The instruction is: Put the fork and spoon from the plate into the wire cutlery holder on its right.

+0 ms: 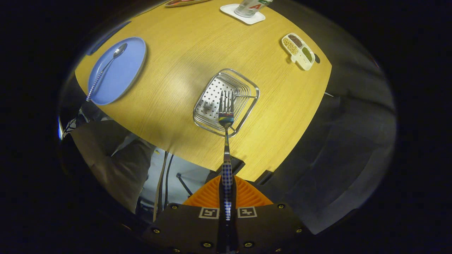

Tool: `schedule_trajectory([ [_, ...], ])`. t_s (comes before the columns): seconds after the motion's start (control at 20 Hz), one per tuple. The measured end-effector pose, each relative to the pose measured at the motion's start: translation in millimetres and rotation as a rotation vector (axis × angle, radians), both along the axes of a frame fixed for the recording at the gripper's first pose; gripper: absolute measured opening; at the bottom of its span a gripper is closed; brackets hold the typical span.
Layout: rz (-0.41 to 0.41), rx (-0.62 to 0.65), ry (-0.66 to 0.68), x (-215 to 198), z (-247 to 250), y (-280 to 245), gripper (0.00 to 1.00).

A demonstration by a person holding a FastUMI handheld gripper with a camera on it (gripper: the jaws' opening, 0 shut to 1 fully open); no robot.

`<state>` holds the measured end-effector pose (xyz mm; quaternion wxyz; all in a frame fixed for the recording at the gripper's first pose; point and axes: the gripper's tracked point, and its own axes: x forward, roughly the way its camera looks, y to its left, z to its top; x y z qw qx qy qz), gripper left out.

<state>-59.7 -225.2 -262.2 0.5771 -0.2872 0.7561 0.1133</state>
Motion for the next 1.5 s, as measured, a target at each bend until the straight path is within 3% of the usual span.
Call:
schedule_trajectory([
  [0.4,0.077,-0.054,0.14,15.1,-17.7,-3.9,0.04],
  [0.9,0.106,-0.041,0.139,34.5,-29.6,0.9,0.11],
  [0.95,0.106,-0.038,0.132,36.0,-29.0,1.6,0.22],
  [1.0,0.103,-0.037,0.12,37.8,-27.7,1.4,0.23],
  [1.05,0.101,-0.033,0.11,38.3,-28.0,1.5,0.36],
  [1.15,0.093,-0.024,0.087,39.9,-23.0,2.8,0.78],
  [1.35,0.067,-0.011,0.007,44.0,-9.7,4.5,0.93],
  [1.5,0.023,0.018,-0.06,42.6,-0.9,14.7,0.93],
])
